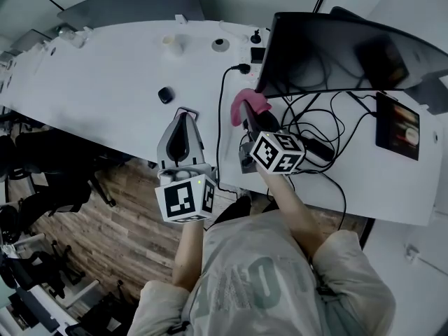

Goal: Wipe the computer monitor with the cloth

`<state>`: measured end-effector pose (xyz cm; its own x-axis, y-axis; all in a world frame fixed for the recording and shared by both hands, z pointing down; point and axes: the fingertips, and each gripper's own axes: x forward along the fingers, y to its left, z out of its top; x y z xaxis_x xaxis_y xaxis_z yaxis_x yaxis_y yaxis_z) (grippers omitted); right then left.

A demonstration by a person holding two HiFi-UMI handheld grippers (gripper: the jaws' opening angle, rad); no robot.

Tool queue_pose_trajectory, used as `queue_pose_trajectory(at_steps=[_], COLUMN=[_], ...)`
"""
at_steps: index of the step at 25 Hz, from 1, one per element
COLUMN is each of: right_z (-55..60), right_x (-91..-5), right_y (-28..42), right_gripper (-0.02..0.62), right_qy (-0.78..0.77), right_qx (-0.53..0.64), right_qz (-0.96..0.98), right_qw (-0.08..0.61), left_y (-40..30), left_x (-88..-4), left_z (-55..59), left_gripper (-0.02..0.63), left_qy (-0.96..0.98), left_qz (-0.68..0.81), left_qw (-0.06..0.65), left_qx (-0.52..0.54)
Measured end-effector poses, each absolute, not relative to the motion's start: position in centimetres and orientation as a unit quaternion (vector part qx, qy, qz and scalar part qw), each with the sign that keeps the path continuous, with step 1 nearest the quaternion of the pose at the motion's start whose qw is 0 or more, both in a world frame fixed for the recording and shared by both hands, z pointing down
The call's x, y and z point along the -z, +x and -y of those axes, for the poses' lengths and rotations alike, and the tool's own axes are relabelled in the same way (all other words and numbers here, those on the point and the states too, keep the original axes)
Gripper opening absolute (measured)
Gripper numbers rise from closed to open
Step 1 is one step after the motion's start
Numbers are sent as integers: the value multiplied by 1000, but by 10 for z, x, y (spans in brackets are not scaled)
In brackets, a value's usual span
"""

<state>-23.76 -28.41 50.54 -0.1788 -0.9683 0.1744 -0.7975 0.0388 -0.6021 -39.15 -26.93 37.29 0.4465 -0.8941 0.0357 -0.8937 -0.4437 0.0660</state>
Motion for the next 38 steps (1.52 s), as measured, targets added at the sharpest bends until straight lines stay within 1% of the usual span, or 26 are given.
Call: queue_pose_trajectory(at_steps=[5,12,22,30,35,38], right_z=[282,277,267,261,261,257], right_x=[-465,-382,-268,-195,-183,-185], right_y=[-236,-237,-239,-241,-240,-250], right_gripper=[54,54,54,54,54,54], right_qy=[-629,-616,-597,-587,-587,-571], right_qx=[267,195,123,63,51,46], right_qz=[-708,-725,-739,-750,-751,-773], right_qw=[182,239,287,297,298,273], left_y=[-394,-392,-388,-387,-386,-387], left_x=[-358,-337,-304,-265,-243,-239], left_z=[270,272,272,271,266,261], left_gripper=[15,15,15,15,15,15], left_qy=[849,851,856,859,860,860], left_qz=[527,525,516,510,506,505], left_qw=[30,7,-1,-13,-21,-22], left_qx=[13,5,17,39,63,71])
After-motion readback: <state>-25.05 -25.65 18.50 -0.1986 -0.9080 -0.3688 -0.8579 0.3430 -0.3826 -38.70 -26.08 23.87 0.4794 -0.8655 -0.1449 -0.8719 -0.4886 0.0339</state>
